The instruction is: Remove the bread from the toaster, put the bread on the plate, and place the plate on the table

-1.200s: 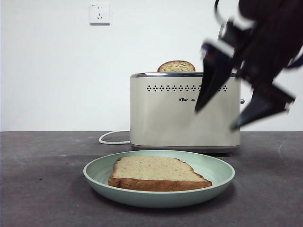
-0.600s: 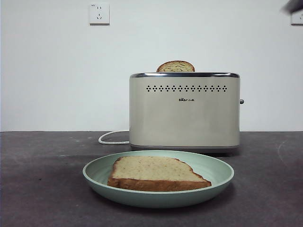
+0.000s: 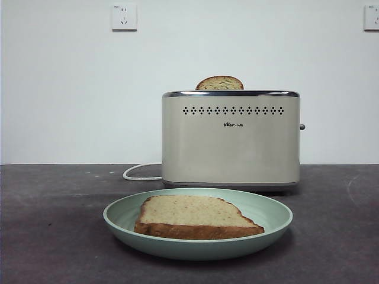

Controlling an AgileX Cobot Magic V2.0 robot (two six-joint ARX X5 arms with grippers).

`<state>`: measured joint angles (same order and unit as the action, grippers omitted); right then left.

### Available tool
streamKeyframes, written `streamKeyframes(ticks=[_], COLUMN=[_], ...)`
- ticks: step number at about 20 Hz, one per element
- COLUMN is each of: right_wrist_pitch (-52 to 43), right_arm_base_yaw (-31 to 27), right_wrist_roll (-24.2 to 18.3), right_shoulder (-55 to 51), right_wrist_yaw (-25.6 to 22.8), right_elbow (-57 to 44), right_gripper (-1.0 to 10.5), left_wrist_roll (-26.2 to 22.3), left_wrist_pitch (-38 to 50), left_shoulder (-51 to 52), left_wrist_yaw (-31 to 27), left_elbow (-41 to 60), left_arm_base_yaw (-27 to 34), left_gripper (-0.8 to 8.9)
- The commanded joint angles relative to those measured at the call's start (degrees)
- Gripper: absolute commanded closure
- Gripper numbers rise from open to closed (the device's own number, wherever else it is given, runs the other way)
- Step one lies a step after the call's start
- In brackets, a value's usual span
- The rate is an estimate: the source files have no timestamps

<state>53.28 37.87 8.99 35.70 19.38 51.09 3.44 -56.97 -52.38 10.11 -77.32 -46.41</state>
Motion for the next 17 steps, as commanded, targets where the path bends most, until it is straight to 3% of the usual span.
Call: streamKeyframes(ticks=[1,10,13,15,17], right_wrist_pitch=[-0.1,-0.1,-0.1,-0.1,-0.1], right_arm_base_yaw=[0.1,0.1,0.1,0.1,0.1], right_wrist_roll=[-0.5,-0.5,-0.5,-0.5,-0.5], right_shoulder=[-0.2,-0.2,-0.2,-0.2,-0.2], right_wrist_yaw=[-0.2,-0.2,-0.2,-0.2,-0.2], right_elbow=[-0.3,-0.3,-0.3,-0.3,-0.3], right_gripper=[9.5,9.5,9.5,9.5,9.5], left_wrist_roll=[-0.5,-0.5,-3.1,-3.3,-6.6], left_wrist_pitch=[0.3,0.3,2.1,1.7,2.8], left_shoulder=[0.0,0.0,0.0,0.0,0.0], left_wrist_yaw=[0.0,0.0,-6.8,-8.6,-10.1], left_elbow=[0.0,0.0,0.0,0.0,0.0], left_arm_base_yaw=[-0.1,-0.1,0.0,0.0,0.0], left_gripper=[8.18,8.18,8.16,8.16,8.16])
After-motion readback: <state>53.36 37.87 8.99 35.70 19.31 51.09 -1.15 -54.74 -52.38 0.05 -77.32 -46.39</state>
